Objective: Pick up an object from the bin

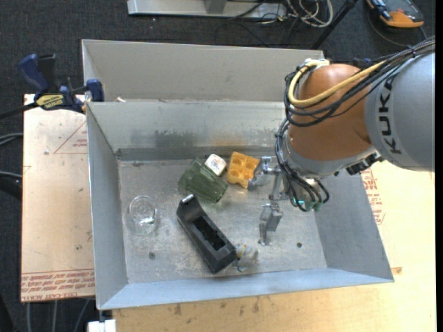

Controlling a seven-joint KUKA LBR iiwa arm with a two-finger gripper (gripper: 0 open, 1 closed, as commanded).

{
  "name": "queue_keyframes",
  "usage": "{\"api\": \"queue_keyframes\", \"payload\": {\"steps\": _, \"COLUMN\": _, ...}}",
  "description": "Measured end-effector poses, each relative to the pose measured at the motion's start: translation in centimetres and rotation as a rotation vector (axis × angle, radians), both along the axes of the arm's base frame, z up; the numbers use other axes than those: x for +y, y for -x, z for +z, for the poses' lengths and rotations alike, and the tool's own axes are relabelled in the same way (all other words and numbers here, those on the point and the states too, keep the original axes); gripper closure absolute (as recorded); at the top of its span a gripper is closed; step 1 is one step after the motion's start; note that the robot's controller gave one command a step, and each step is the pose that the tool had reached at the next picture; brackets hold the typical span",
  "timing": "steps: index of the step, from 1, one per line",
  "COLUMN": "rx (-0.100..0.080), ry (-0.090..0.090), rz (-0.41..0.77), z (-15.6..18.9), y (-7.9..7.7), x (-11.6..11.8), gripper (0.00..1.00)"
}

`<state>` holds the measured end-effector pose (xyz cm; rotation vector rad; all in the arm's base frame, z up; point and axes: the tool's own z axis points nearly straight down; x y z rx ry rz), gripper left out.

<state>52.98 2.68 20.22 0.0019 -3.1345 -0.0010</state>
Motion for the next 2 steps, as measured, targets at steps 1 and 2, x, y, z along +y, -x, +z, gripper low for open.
{"api": "queue_keyframes", "payload": {"steps": 1, "rx": -0.008, "ry": 0.0, "rz": -0.001, "z": 0.4, "y": -0.2, "x": 0.0, "gripper": 0.0}}
{"api": "queue_keyframes", "payload": {"steps": 2, "rx": -0.015, "ry": 0.0, "rz": -0.056, "z": -3.3, "y": 1.5, "x": 1.3, "gripper": 0.0}}
